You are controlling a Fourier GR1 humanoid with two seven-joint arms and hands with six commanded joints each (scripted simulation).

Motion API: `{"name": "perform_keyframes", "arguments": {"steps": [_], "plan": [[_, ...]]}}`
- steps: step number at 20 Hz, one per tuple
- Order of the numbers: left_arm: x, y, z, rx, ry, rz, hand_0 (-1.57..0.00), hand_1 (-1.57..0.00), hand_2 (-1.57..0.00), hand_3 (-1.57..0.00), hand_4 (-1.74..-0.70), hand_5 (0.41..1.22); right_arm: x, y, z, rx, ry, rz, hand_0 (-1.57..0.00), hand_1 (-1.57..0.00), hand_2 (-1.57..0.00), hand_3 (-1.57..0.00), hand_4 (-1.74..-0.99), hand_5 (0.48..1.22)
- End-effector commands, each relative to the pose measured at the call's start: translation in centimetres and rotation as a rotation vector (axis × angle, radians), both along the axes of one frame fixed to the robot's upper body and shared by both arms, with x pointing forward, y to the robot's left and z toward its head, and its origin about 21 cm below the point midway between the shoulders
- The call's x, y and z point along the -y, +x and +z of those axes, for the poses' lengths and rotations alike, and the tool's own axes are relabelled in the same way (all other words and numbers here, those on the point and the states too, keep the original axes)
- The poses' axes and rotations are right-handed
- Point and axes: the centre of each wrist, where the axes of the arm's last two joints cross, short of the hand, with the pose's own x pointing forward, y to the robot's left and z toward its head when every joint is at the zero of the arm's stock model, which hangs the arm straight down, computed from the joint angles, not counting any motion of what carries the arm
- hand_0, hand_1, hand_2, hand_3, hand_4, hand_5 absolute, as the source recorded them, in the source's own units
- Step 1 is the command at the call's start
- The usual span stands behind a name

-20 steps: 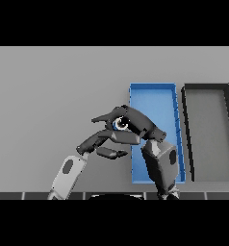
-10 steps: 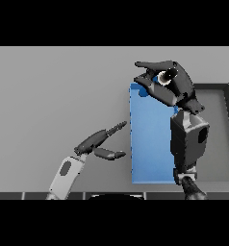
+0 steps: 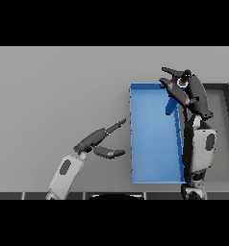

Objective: Pick up the blue pipe and place it into the blue bin.

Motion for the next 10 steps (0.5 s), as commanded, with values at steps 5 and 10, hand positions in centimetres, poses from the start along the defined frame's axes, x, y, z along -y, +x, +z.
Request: {"name": "perform_keyframes", "arguments": {"steps": [5, 10], "plan": [[-0.7, -0.3, -0.7, 0.030, -0.005, 0.005, 0.00, 0.00, 0.00, 0.00, -0.93, 0.464, 1.2, -1.3, -6.0, -0.204, -0.031, -0.128, -1.57, -1.57, -1.57, -1.57, -1.500, 1.221], [-0.4, -0.3, -0.6, 0.038, 0.010, 0.008, 0.00, 0.00, 0.00, 0.00, -0.92, 0.474, 1.9, -1.8, -9.9, -0.386, -0.017, -0.207, -1.57, -1.57, -1.57, -1.57, -1.498, 1.221]]}}
